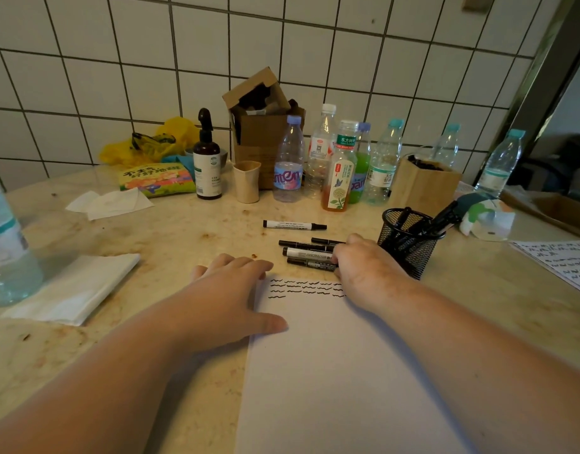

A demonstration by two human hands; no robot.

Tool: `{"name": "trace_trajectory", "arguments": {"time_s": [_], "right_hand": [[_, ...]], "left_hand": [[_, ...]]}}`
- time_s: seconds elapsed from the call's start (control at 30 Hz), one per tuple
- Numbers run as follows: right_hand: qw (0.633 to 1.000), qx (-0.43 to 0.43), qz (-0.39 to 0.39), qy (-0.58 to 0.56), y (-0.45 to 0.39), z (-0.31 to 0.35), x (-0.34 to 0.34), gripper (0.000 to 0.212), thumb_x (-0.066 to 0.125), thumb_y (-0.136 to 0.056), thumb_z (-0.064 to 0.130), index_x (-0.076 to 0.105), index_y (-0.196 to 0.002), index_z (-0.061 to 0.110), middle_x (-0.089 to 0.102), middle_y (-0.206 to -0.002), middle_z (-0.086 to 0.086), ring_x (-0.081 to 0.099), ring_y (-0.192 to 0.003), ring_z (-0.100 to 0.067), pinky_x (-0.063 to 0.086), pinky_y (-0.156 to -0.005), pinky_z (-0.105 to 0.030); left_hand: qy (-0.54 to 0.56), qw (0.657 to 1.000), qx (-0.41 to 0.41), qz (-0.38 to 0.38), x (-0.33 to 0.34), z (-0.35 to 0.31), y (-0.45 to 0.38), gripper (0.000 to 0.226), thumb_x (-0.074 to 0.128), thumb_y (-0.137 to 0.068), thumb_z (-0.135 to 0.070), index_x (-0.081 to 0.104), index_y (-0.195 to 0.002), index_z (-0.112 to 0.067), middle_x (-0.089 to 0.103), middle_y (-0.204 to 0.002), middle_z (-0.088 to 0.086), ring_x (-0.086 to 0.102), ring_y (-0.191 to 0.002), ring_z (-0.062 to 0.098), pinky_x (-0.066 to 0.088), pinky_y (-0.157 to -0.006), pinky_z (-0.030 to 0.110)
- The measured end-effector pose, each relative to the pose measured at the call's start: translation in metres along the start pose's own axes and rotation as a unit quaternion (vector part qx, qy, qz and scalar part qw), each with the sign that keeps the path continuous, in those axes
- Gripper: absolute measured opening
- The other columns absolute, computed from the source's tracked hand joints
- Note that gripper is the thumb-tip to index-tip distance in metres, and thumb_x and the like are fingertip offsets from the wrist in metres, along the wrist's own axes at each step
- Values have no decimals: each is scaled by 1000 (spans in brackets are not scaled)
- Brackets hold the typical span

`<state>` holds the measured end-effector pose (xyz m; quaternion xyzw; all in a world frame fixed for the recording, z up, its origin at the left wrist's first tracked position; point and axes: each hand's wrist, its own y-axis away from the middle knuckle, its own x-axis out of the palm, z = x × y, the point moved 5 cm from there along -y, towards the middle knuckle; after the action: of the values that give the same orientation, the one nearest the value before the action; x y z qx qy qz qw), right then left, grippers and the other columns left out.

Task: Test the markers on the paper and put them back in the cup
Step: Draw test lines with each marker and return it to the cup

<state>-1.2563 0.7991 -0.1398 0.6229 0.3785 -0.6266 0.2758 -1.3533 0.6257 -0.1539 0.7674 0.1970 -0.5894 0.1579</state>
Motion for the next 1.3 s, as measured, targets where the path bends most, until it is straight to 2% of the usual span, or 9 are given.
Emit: {"name": "trace_trajectory", "arguments": {"time_s": [0.23,0.37,0.57,0.77,0.93,1.03,1.1,1.2,1.3], "right_hand": [[991,16,13,-135,13,3,-9,18,54,-101,24,58,-119,22,61,-107,-1,57,-97,-21,47,-82,-33],[978,-16,39,-202,19,11,-6,16,51,-103,29,55,-118,26,58,-103,3,53,-95,-18,39,-77,-31],[965,-49,65,-251,20,17,-3,5,51,-103,28,52,-105,33,57,-99,8,53,-88,-10,39,-70,-28],[959,-74,73,-262,22,21,-4,7,52,-103,29,54,-107,34,57,-97,11,51,-85,-5,37,-66,-22],[949,-67,22,-306,28,21,-25,7,53,-102,28,58,-105,33,56,-90,12,51,-80,-5,35,-61,-23],[911,-40,-38,-409,34,15,-43,8,59,-99,30,62,-106,28,63,-91,10,59,-82,-8,45,-69,-23],[843,-1,-4,-538,32,21,-24,9,62,-98,29,68,-101,24,68,-85,6,63,-74,-10,52,-72,-30],[748,40,40,-662,44,33,1,12,69,-94,25,75,-88,16,68,-71,-1,61,-63,-12,52,-64,-31],[704,48,25,-708,52,36,14,8,71,-91,18,78,-86,17,65,-65,-2,61,-61,-16,49,-59,-30]], "left_hand": [[37,998,-19,46,-6,-15,11,92,61,-80,-66,11,-152,-43,25,-154,-13,17,-138,16,20,-113,42],[37,998,-23,50,-5,-14,9,94,61,-77,-70,12,-152,-43,27,-152,-10,18,-138,17,21,-113,42],[18,999,-6,27,-5,-8,7,85,59,-71,-77,35,-140,-34,39,-142,-14,23,-134,12,24,-110,41],[21,1000,-2,17,-1,-5,4,106,62,-66,-79,14,-152,-39,30,-153,-15,16,-142,12,19,-116,44],[7,1000,5,9,-3,-1,0,102,61,-63,-82,22,-147,-41,36,-144,-18,24,-136,12,25,-113,44],[11,1000,11,9,-2,0,4,105,59,-62,-83,18,-149,-44,38,-142,-19,25,-136,12,25,-112,46],[-7,999,-12,38,15,8,3,105,58,-62,-84,17,-149,-44,36,-144,-18,24,-135,13,25,-112,44],[-13,1000,-9,-5,11,11,10,100,56,-63,-84,20,-147,-47,30,-147,-19,20,-138,11,22,-112,42],[74,995,36,-56,-6,-3,14,75,61,-71,-72,38,-139,-48,43,-123,-31,36,-122,-3,36,-103,27]]}}
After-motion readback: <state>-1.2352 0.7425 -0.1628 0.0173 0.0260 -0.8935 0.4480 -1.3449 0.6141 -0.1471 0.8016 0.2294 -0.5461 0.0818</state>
